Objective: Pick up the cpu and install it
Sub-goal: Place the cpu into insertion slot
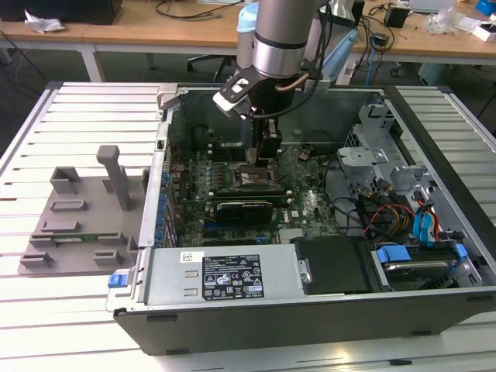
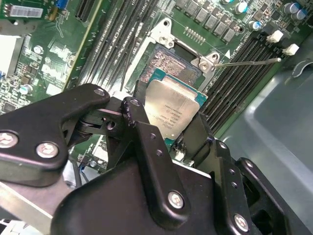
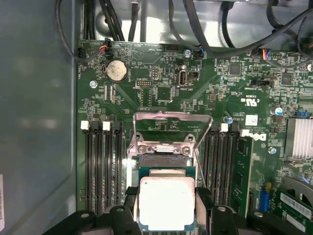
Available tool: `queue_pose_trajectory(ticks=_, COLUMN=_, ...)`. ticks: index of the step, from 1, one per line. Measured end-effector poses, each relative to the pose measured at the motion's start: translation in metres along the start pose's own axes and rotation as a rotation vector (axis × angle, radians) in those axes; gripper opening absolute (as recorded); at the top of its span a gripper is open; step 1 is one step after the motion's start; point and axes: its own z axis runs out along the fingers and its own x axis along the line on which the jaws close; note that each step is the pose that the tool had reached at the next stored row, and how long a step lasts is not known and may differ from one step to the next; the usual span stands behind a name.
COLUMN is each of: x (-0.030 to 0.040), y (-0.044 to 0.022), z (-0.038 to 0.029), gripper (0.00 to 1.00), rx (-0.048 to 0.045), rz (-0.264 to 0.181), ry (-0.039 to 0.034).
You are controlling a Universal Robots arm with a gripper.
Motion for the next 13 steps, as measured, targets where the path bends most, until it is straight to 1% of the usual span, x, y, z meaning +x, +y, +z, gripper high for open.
queue_pose_trajectory(ticks=3, x=0.002, y=0.0003, z=0.0034, gripper=0.55, rx=-0.0002, rz=0.0, ry=0.0002)
queue_pose_trajectory(ticks=6, x=0.0041, y=0.0009, z=0.0106, gripper=0.55, rx=-0.0001, rz=0.0, ry=0.0)
queue_pose_trajectory(ticks=8, x=0.0044, y=0.0011, z=0.0152, gripper=0.55, rx=-0.0001, rz=0.0, ry=0.0001)
queue_pose_trajectory(ticks=10, x=0.0043, y=0.0011, z=0.0174, gripper=0.55, rx=-0.0002, rz=0.0, ry=0.0001)
queue_pose_trajectory(ticks=13, x=0.0028, y=-0.001, z=0.022, gripper=0.55, rx=0.0, rz=-0.001, ry=-0.0001)
